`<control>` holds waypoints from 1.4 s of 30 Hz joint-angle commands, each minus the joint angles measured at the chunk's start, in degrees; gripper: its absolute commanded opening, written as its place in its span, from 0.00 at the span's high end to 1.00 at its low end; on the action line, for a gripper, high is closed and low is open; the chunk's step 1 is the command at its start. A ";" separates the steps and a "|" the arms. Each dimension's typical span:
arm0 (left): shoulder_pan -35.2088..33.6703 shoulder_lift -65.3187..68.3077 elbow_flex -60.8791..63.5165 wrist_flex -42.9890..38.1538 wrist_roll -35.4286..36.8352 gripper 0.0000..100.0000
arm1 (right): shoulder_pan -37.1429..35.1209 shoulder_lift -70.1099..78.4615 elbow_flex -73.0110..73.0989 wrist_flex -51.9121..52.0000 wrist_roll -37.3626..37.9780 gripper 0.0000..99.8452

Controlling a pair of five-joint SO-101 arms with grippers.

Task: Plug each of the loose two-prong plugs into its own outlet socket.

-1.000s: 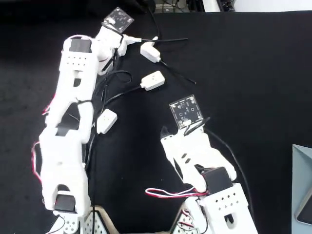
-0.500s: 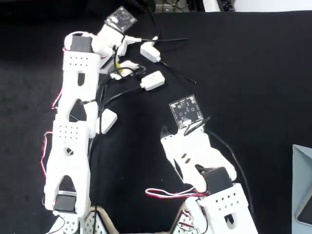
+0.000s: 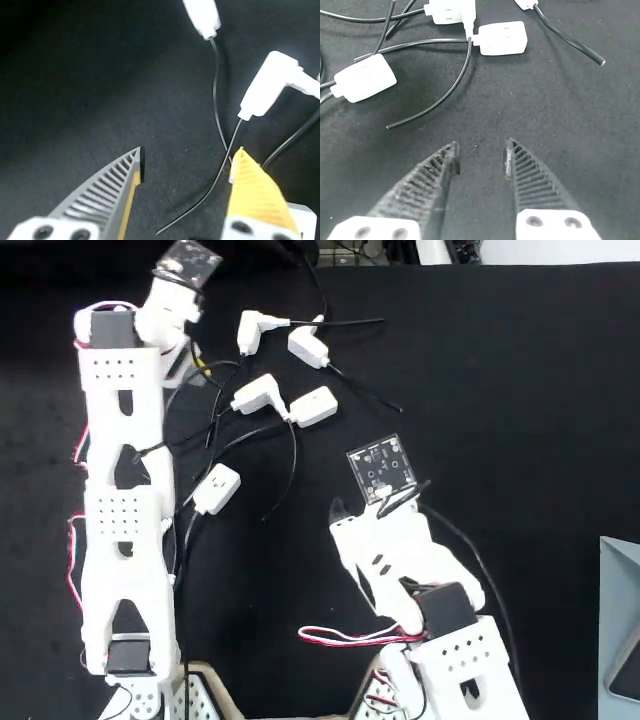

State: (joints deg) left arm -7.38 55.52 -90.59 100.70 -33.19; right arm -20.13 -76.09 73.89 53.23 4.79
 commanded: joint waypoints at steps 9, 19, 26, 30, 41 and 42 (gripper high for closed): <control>4.62 -26.37 30.20 0.09 2.11 0.72 | 1.58 -0.66 -0.57 -0.79 0.35 0.86; 10.95 -26.73 42.33 -3.34 2.46 0.72 | 15.38 -0.57 -5.67 -0.79 0.26 0.86; 15.16 -26.37 45.23 -1.67 2.37 0.72 | 24.35 11.12 -11.91 -0.88 0.18 0.85; 14.73 -25.58 46.37 -5.54 2.46 0.72 | 24.44 22.55 -16.22 -1.23 -0.09 0.85; 10.86 -10.81 53.85 -28.75 2.11 0.72 | 24.18 28.26 -18.07 -1.23 -0.18 0.85; 10.77 -9.41 52.88 -29.01 2.11 0.72 | 24.18 28.35 -18.07 -1.23 -0.18 0.85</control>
State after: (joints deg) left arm 4.22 44.70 -35.12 73.80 -31.34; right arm 3.87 -47.87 59.03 53.14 4.79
